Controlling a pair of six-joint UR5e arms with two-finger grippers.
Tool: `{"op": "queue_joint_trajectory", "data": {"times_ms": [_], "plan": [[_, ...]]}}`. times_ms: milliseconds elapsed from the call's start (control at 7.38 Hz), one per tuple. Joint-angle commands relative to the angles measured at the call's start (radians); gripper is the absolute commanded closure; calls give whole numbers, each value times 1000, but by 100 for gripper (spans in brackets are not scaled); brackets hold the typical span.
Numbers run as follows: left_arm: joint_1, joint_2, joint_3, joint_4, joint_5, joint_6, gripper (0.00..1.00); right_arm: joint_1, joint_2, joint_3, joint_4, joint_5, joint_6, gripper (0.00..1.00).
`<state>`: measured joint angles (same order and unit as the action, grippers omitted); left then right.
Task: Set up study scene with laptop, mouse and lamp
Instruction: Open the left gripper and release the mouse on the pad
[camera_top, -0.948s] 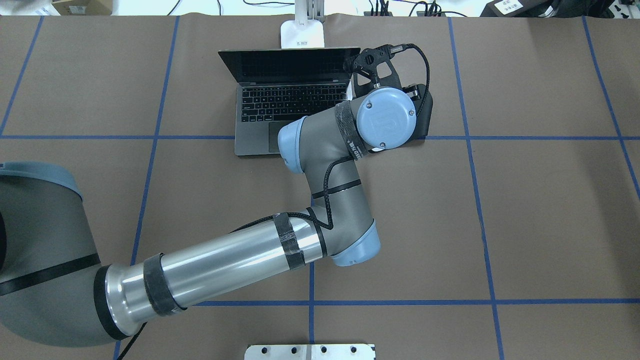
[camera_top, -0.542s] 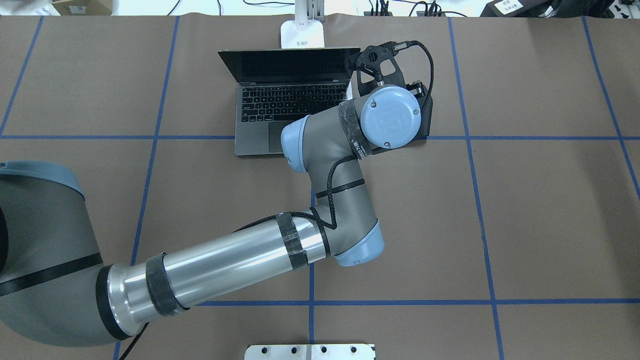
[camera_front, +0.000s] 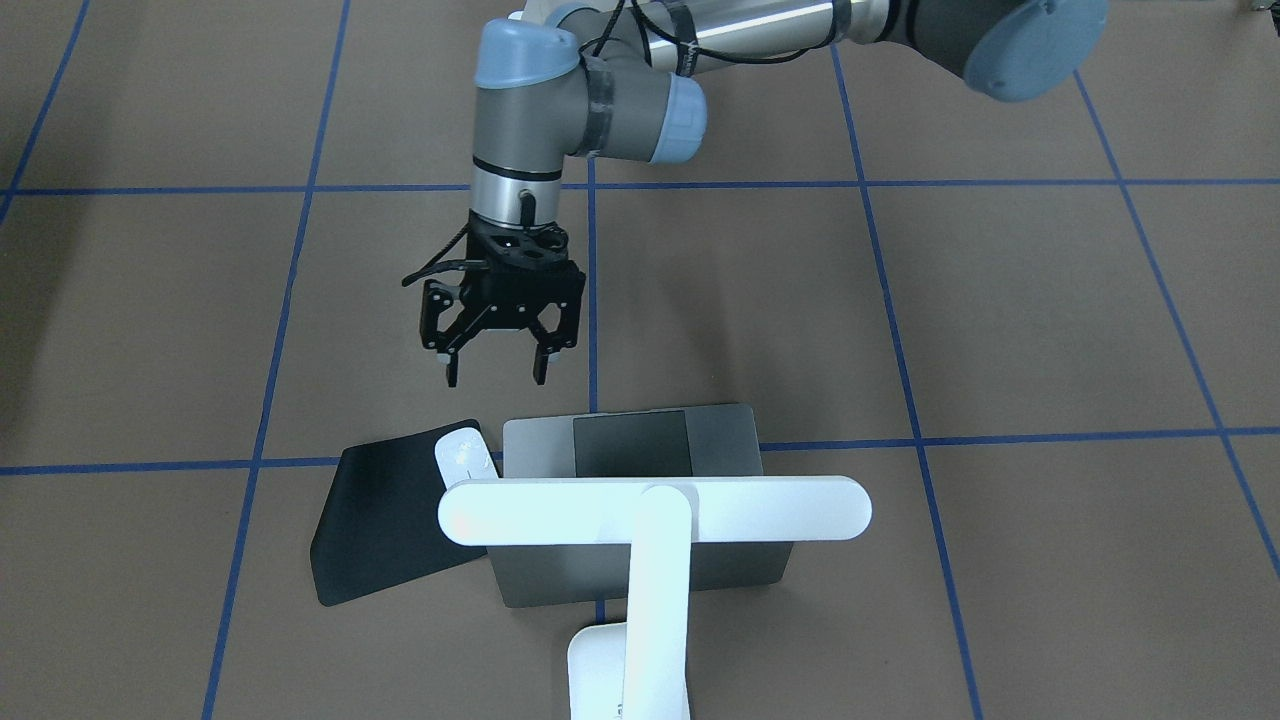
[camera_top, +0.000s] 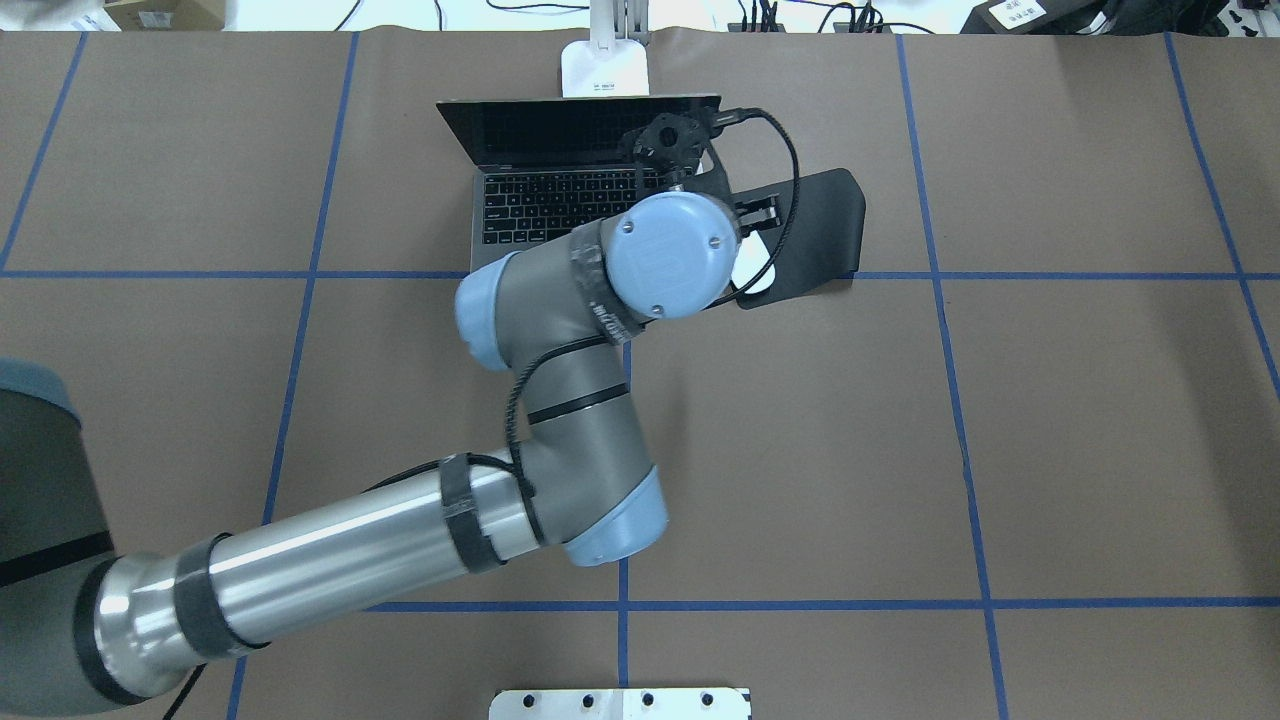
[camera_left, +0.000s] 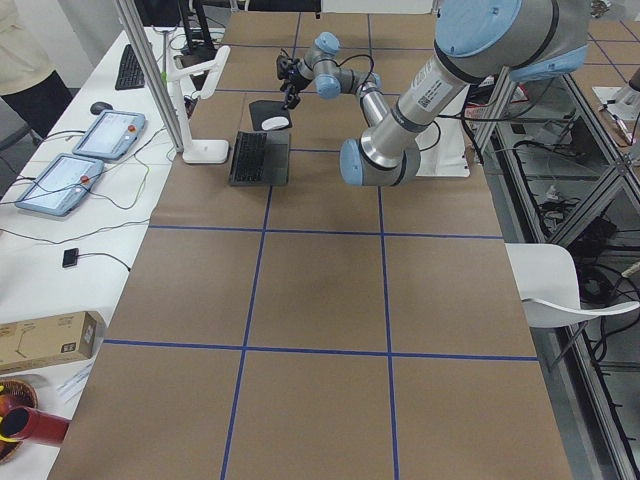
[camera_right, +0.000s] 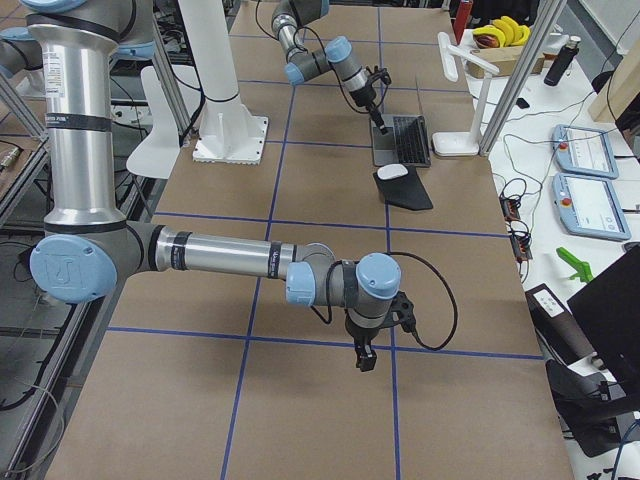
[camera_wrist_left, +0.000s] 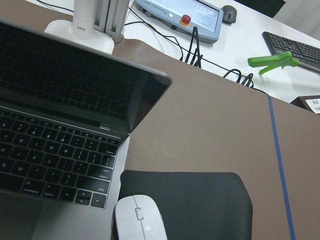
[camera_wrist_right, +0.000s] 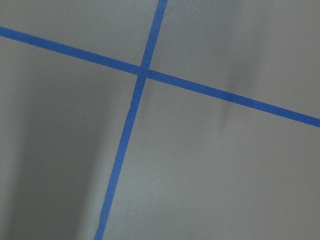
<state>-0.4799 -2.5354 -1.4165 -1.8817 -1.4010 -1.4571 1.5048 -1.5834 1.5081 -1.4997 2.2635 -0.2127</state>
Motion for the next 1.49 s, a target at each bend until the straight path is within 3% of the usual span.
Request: {"op": "queue_joint_trajectory", "data": {"times_ms": [0, 271, 677, 1084, 1355], "plan": [[-20, 174, -262, 172, -82, 95, 8, 0, -1, 4, -4, 24, 56, 0], [-67, 239, -340, 254, -166, 144, 8, 0, 2, 3, -4, 27, 81, 0], [-190, 410, -442, 256, -333, 266, 8, 0, -4, 7, -1, 30, 95, 0], [-360, 481, -440, 353, -516, 536, 8, 0, -33, 26, 3, 62, 134, 0], [-487, 512, -365, 351, -632, 704, 8, 0, -41, 75, 4, 62, 249, 0]]}}
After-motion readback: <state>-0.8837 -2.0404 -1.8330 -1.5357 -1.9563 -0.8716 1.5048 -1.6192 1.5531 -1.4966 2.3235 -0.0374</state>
